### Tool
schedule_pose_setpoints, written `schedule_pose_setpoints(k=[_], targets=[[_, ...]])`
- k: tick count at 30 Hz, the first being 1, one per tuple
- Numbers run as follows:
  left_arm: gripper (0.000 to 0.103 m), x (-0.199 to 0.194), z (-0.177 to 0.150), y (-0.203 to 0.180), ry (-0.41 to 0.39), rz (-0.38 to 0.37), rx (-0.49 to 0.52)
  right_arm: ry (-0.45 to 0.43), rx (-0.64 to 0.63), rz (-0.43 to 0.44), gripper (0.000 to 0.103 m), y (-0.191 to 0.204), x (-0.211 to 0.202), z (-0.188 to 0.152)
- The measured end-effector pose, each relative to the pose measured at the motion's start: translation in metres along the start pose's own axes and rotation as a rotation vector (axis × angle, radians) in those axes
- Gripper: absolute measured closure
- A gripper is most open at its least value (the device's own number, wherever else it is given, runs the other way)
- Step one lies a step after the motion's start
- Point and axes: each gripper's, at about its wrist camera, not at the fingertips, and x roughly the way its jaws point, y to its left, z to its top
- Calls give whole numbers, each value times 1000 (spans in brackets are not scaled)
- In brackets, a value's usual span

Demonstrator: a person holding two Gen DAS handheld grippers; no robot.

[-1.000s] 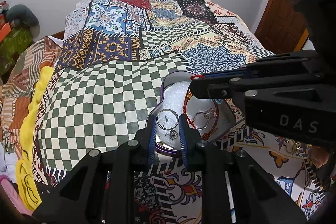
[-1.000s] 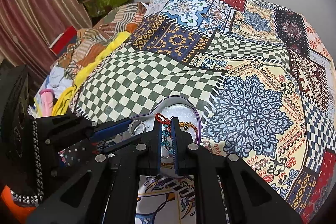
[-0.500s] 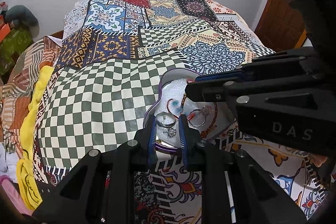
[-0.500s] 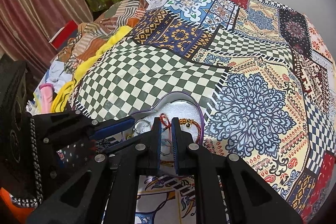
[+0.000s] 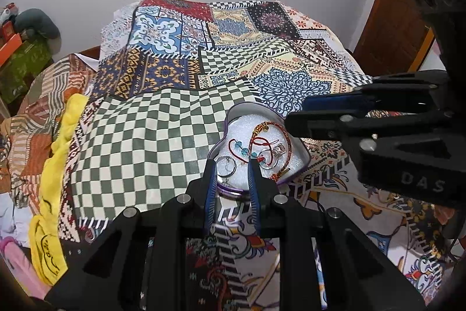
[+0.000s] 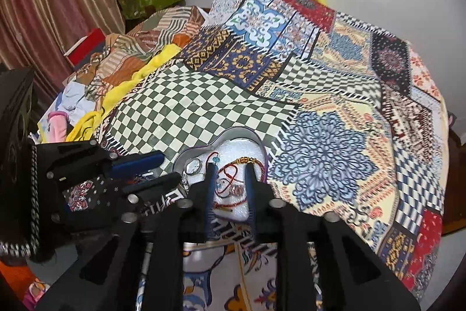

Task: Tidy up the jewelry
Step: 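Open the left gripper over the tin while the right gripper releases the bracelet into it, then lift both open grippers up from the tin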

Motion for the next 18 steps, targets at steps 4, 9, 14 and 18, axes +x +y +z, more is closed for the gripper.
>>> schedule_pose_setpoints(k=[4,9,14,18], targets=[[83,-19,-2,-4,-15,10,7,-35,-19,-32,69,6,-20,-9],[82,-42,-6,-12,-35,21,23,-66,-37,-56,69,12,-39,-20],[82,-63,-9,-23,-56,18,35,-96,-55,-82,69,16,-56,-33],[80,-74,-15,-34,-66,9,46,-114,-56,-91,69,15,-70,-46]])
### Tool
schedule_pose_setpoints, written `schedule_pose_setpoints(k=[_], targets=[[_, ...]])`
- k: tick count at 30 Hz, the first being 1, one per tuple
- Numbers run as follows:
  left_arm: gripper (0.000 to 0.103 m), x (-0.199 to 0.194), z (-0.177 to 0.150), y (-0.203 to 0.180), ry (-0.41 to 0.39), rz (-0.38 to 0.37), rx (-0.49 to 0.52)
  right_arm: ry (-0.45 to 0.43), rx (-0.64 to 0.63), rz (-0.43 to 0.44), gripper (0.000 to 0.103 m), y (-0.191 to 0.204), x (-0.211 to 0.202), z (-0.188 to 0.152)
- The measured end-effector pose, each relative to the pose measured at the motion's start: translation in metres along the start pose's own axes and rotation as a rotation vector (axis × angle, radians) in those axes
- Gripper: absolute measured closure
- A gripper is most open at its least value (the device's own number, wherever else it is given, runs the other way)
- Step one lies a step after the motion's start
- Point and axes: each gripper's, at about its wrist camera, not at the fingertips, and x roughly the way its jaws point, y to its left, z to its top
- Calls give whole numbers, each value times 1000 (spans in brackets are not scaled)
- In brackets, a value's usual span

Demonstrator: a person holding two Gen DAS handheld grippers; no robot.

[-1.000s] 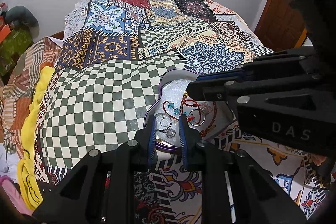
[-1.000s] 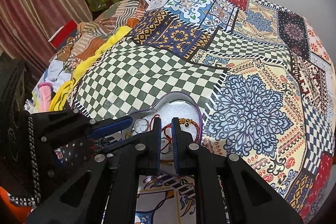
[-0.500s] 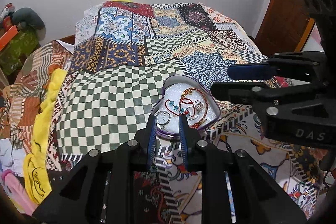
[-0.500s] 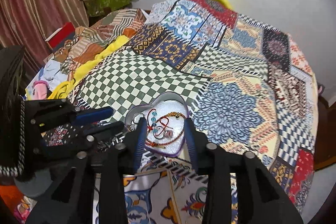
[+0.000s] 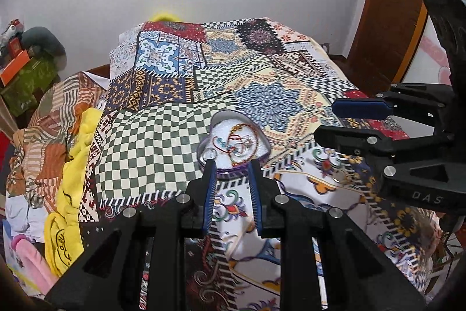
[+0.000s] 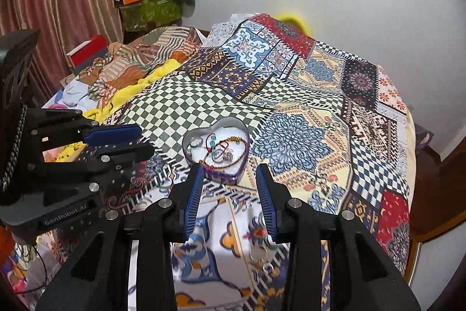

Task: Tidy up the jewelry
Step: 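Lift both open grippers up from the tin, then move both grippers toward the gold ring and small silver ring on the quilt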

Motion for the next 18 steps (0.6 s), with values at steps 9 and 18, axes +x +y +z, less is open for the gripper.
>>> schedule_pose_setpoints(k=[9,18], targets=[[76,-6,-16,-31,13,-43,22,-2,46,-30,69,-24,-20,-34],[70,23,-38,-62,94,-91,48,42,112,-40,69,-52,-21,-69]])
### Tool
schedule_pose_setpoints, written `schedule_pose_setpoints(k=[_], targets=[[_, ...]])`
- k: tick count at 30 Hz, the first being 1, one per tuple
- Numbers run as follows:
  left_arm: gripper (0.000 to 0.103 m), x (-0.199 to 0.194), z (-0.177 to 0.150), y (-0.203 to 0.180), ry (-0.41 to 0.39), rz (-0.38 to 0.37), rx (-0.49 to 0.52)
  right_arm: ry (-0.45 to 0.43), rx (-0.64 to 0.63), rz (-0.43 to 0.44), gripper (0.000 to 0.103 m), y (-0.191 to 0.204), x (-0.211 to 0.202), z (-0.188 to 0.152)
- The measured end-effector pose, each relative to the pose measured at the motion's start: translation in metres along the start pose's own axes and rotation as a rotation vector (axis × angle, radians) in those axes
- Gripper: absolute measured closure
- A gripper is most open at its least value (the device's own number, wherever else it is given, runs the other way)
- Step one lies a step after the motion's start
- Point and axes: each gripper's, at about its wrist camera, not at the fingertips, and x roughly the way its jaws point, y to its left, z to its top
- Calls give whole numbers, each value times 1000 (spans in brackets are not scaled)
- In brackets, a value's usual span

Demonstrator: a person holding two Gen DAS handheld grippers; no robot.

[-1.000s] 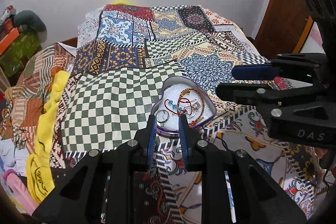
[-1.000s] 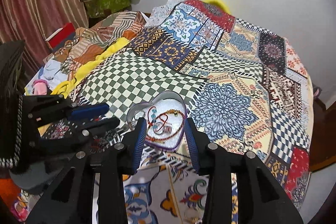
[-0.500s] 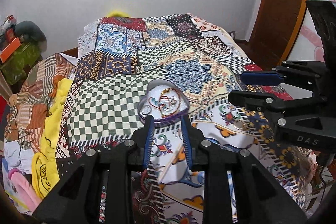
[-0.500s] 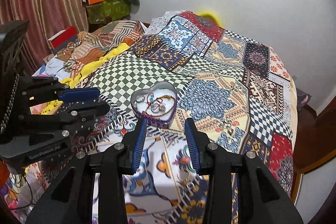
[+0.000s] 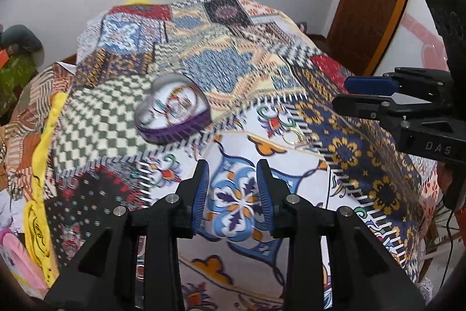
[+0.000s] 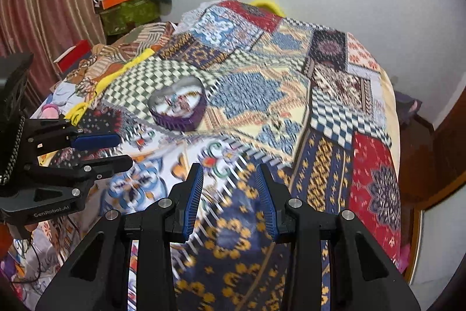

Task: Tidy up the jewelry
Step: 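Move both grippers toward the gold ring and small silver ring on the quilt, then grasp the gold ring with the left gripper while the right gripper grasps the small silver ring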

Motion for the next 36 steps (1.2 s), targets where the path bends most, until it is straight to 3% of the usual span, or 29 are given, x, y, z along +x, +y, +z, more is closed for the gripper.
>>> schedule_pose_setpoints(k=[9,19,22,24,26,36], targets=[[70,21,-2,-19,26,-52,26,77,-25,63,69,3,26,-21],[70,27,-1,-20,13,-52,45,89,-71,91,69,4,46,-18],[70,28,1,-20,11,-62,47,80,-87,90,78,6,48,-21],[70,29,3,-21,10,-68,52,74,-95,103,89,8,49,-22],[70,30,3,-23,10,-70,56,72,-101,108,93,9,50,-22],[70,39,11,-36,44,-120,49,44,-29,109,93,-8,36,-24]])
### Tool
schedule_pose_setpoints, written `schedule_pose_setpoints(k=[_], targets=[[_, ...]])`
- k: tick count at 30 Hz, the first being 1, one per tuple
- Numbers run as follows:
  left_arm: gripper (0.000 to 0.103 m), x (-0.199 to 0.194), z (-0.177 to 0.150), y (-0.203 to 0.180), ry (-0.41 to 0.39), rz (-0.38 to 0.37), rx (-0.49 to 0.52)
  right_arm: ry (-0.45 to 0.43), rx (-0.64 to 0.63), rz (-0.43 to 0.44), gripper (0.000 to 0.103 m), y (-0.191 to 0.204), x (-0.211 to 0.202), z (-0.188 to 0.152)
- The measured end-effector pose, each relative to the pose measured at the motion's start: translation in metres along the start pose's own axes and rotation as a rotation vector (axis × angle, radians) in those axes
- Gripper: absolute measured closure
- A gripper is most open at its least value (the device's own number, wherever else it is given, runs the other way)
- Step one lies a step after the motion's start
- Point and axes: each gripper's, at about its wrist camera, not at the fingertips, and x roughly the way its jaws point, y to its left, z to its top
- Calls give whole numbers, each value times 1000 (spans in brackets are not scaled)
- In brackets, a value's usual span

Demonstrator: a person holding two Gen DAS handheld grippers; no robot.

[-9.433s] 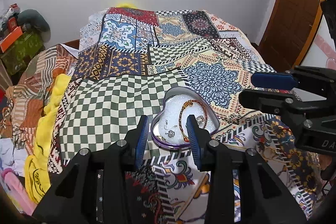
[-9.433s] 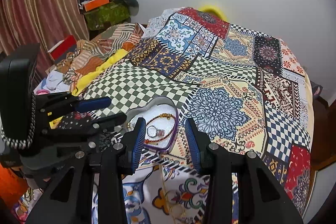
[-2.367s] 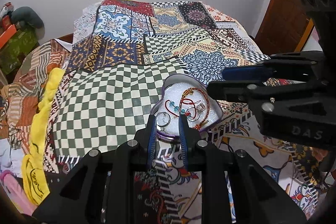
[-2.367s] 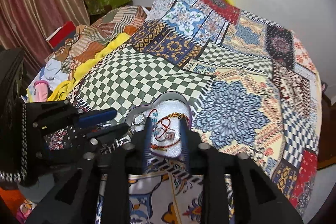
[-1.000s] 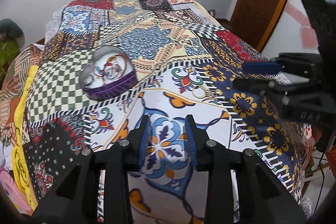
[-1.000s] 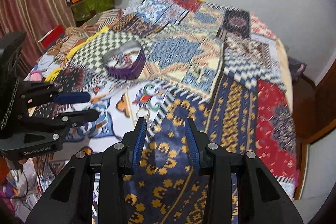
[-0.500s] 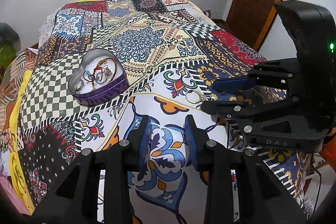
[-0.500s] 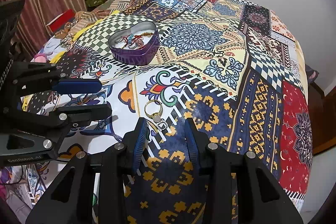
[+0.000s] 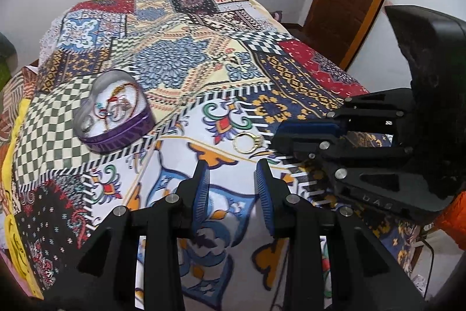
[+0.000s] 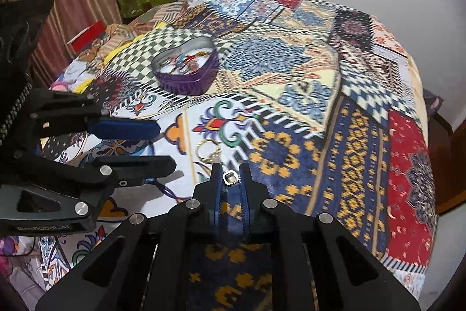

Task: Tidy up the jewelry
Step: 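Grasp the gold ring with the left gripper while the right gripper grasps the small silver ring, then carry the gold ring and small silver ring in both grippers over the tin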

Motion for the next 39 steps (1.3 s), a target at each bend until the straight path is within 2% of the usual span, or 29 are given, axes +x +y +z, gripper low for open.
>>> schedule_pose_setpoints(k=[7,17,18,19,20,27,39], targets=[[70,16,11,-10,25,16,24,-41,46,-26,93,-20,-21,-6],[70,31,18,-15,38,44,27,-74,63,-11,93,-22,-27,-6],[72,31,18,-15,35,48,27,-73,63,-11,93,-22,-26,-6],[79,31,18,-15,31,57,28,-72,62,-11,93,-21,-25,-7],[79,31,17,-15,28,64,33,-71,61,-9,93,-20,-24,-7],[79,22,12,-21,-8,97,67,-81,54,-15,93,-16,-29,-4],[79,-17,13,-5,-87,114,32,-147,32,-35,93,1,-50,21]])
